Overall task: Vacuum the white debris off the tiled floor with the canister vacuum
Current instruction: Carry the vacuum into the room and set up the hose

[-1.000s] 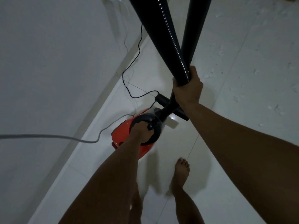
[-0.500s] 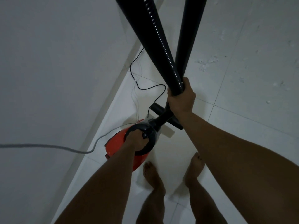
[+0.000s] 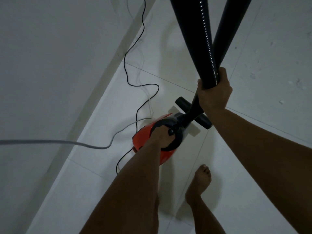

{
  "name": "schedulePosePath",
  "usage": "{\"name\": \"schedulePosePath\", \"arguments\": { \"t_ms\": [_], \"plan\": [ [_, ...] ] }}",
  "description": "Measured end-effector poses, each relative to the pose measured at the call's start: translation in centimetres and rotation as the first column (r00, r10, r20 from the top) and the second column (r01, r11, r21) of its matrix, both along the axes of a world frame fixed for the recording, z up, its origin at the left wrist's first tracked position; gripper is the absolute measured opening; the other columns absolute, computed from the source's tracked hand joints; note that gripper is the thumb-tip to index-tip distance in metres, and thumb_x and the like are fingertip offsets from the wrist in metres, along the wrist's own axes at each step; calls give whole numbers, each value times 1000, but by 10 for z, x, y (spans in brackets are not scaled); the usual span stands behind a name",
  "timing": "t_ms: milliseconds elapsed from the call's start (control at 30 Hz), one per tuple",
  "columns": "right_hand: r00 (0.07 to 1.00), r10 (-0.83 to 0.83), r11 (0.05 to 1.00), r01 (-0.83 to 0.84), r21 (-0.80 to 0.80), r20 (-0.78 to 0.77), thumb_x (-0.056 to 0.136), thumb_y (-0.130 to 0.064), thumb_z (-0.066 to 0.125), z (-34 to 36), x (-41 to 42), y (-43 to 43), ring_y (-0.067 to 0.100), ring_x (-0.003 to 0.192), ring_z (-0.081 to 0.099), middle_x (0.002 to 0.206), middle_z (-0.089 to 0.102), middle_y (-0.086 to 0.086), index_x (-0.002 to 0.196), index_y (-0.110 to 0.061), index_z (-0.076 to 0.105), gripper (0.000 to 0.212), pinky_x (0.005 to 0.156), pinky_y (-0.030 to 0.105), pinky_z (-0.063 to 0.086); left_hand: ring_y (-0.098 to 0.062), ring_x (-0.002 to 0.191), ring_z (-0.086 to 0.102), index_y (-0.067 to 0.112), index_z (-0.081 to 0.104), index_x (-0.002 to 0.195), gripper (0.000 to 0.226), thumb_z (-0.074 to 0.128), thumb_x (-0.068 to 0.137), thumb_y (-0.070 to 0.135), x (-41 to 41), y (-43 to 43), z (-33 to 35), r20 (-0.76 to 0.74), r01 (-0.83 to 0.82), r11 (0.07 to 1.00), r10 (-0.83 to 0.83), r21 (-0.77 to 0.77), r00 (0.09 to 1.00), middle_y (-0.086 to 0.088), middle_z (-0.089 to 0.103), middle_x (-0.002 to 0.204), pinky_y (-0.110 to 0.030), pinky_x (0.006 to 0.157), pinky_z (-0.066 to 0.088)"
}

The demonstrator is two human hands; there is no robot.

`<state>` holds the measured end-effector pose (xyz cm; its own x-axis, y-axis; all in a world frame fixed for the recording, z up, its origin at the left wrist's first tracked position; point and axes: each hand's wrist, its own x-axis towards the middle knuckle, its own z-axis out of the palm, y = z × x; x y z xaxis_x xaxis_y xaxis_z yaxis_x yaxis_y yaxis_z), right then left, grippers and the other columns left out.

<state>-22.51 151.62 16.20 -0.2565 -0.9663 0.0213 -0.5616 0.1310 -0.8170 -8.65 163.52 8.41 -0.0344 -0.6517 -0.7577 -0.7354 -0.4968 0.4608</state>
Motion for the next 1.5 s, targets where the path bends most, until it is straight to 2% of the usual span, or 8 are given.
{"name": "schedulePosePath", "arguments": {
  "t_ms": [133,367,600,767,900,1067,1300,1500],
  "plan": [
    [999,41,999,-41,-16,11,86,-10,74,-42,-19,-15,4,78,62,92,66,-7,120,-8,61,37,66,4,50,-27,110,62,8,61,127,35,53,99,28,-23,-13,-49,-7,-16,1000,16,13,1000,-12,67,117,-31,94,47],
    [995,92,995,-91,-48,30,85,-9,73,-105,-21,-30,2,81,61,95,66,-8,124,-9,61,41,73,14,55,-26,105,63,7,63,122,34,52,100,30,-33,-18,-116,3,-37,999,37,-8,999,-13,68,112,-34,94,50],
    [985,166,986,-165,-20,42,85,-5,73,-147,-2,-40,-3,73,59,87,63,-12,125,-6,60,42,66,0,45,-19,80,60,9,65,101,20,53,100,25,-27,-19,-158,-5,-93,995,93,-27,996,-1,61,79,-22,66,43],
    [983,171,983,-175,63,61,83,-13,75,-155,-2,-46,-4,68,60,81,58,-19,128,-12,56,49,76,33,61,-20,80,58,6,67,105,24,54,98,25,-24,-24,-166,29,-126,992,126,-14,992,-5,59,83,-28,71,41],
    [941,295,940,-317,126,168,77,-16,86,-149,-7,-52,-9,78,63,92,63,-17,131,-15,56,62,82,33,62,-23,84,63,5,66,109,28,54,98,28,-18,-20,-169,56,-124,992,123,17,991,-6,62,86,-28,72,45],
    [866,464,842,-496,211,185,68,-27,95,-139,-16,-61,22,100,70,106,71,4,136,-21,46,83,91,38,60,-19,81,60,7,66,111,30,54,98,31,-17,-19,-170,75,-128,991,125,31,989,-5,62,88,-27,72,45],
    [831,452,812,-534,237,325,61,-28,101,-132,-31,-71,11,118,61,123,60,-14,143,-30,41,101,104,43,55,-17,79,59,8,66,113,32,54,99,34,-19,-15,-171,106,-135,991,132,25,986,-2,59,82,-26,71,44],
    [789,548,731,-613,299,276,54,-43,98,-130,-49,-76,15,117,64,120,68,1,146,-29,37,111,102,35,53,-16,80,56,7,66,114,34,54,99,36,-20,-16,-173,131,-149,989,145,23,981,-1,59,84,-26,72,42]
  ]
}}
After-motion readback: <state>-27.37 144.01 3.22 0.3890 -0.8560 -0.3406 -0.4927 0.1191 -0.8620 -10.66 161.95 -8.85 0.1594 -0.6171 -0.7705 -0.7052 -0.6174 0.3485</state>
